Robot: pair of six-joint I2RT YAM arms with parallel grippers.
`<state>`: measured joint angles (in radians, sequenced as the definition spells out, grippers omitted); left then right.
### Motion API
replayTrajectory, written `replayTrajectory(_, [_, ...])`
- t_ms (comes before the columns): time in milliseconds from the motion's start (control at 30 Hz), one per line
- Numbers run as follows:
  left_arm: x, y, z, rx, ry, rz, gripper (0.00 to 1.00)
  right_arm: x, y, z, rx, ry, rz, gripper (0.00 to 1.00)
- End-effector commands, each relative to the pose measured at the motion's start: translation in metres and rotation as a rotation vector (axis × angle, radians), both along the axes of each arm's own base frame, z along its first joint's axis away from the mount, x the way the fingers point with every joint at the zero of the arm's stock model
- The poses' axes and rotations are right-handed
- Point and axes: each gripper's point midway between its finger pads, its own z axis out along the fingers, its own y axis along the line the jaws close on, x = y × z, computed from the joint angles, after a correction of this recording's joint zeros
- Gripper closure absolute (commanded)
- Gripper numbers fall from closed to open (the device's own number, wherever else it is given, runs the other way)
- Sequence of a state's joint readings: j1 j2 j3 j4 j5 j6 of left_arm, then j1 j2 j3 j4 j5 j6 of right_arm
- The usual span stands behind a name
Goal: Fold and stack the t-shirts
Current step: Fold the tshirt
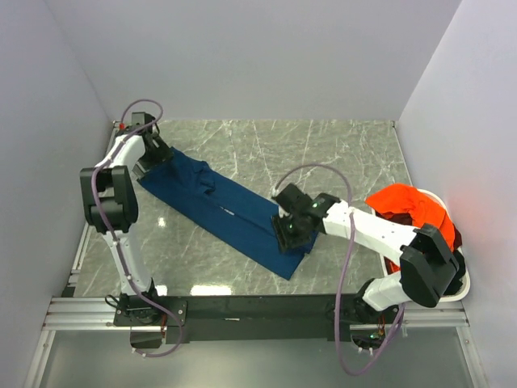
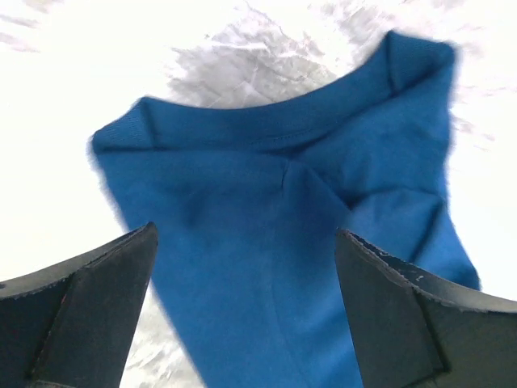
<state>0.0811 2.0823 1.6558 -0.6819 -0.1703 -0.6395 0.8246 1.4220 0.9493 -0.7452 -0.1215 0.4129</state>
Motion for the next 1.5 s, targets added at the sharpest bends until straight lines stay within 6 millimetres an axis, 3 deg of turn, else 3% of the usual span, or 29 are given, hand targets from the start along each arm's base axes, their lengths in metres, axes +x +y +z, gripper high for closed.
replayTrajectory(0, [-0.007,0.009,0.074,0.077,-0.145,0.029,0.03,0.036,-0.017,0.013,-0.047,-0.103,0.015,0.50])
replayTrajectory(67, [-0.018,0.005,0.075,0.097,-0.134,0.025,0.04,0.053,-0.019,0.010,-0.032,-0.122,-0.008,0.52])
replayTrajectory(133, [-0.026,-0.013,0.084,0.098,-0.154,-0.006,0.08,0.062,-0.015,0.009,-0.018,-0.127,-0.003,0.53])
replayTrajectory(167, [-0.035,-0.018,0.075,0.096,-0.132,-0.013,0.09,0.063,-0.015,0.003,-0.029,-0.116,0.005,0.53])
replayTrajectory(200, [-0.039,-0.037,0.077,0.086,-0.143,-0.045,0.09,0.066,-0.013,0.002,-0.028,-0.116,0.016,0.53])
replayTrajectory(333, [-0.054,-0.071,0.054,0.048,-0.107,-0.104,0.14,0.065,-0.010,-0.014,-0.039,-0.088,0.036,0.53])
replayTrajectory(533, [-0.062,-0.095,0.013,0.039,-0.021,-0.151,0.15,0.056,-0.025,-0.046,-0.111,-0.041,0.019,0.53])
replayTrajectory(700, [-0.059,-0.104,-0.016,0.056,0.042,-0.172,0.16,0.030,-0.025,-0.060,-0.162,0.050,0.042,0.58])
replayTrajectory(767, [-0.053,-0.106,-0.020,0.060,0.045,-0.178,0.16,0.011,-0.026,-0.066,-0.193,0.108,0.059,0.58])
replayTrajectory(800, [-0.053,-0.109,-0.030,0.066,0.068,-0.192,0.16,-0.007,-0.022,-0.070,-0.195,0.145,0.097,0.58])
replayTrajectory(867, [-0.047,-0.114,-0.032,0.075,0.072,-0.209,0.16,-0.029,-0.016,-0.074,-0.184,0.207,0.112,0.58])
replayTrajectory(900, [-0.046,-0.120,-0.042,0.085,0.095,-0.236,0.15,-0.051,-0.008,-0.075,-0.161,0.257,0.163,0.59])
replayTrajectory(967, [-0.038,-0.135,-0.040,0.092,0.096,-0.279,0.14,-0.070,-0.002,-0.077,-0.153,0.296,0.194,0.59])
replayTrajectory(1000, [-0.036,-0.141,-0.048,0.098,0.111,-0.299,0.14,-0.079,0.004,-0.075,-0.156,0.300,0.229,0.59])
replayTrajectory(1067, [-0.021,-0.157,-0.043,0.102,0.079,-0.335,0.14,-0.086,0.009,-0.071,-0.163,0.310,0.268,0.59])
replayTrajectory(1100, [-0.021,-0.170,-0.051,0.113,0.095,-0.381,0.13,-0.088,0.019,-0.064,-0.126,0.315,0.293,0.59])
replayTrajectory(1133, [-0.017,-0.177,-0.051,0.117,0.088,-0.403,0.13,-0.098,0.035,-0.057,-0.061,0.344,0.335,0.59])
replayTrajectory(1167, [-0.007,-0.187,-0.044,0.122,0.062,-0.433,0.13,-0.101,0.042,-0.055,-0.044,0.352,0.343,0.59])
replayTrajectory(1200, [-0.007,-0.200,-0.050,0.125,0.066,-0.469,0.12,-0.100,0.058,-0.047,-0.013,0.332,0.365,0.59])
replayTrajectory(1267, [-0.001,-0.219,-0.046,0.132,0.038,-0.526,0.12,-0.110,0.070,-0.048,-0.027,0.339,0.420,0.59])
replayTrajectory(1300, [0.002,-0.226,-0.046,0.128,0.022,-0.543,0.12,-0.108,0.083,-0.043,-0.012,0.322,0.435,0.59])
replayTrajectory(1467, [0.022,-0.239,-0.032,0.139,-0.059,-0.584,0.09,-0.104,0.094,-0.042,-0.046,0.296,0.459,0.58])
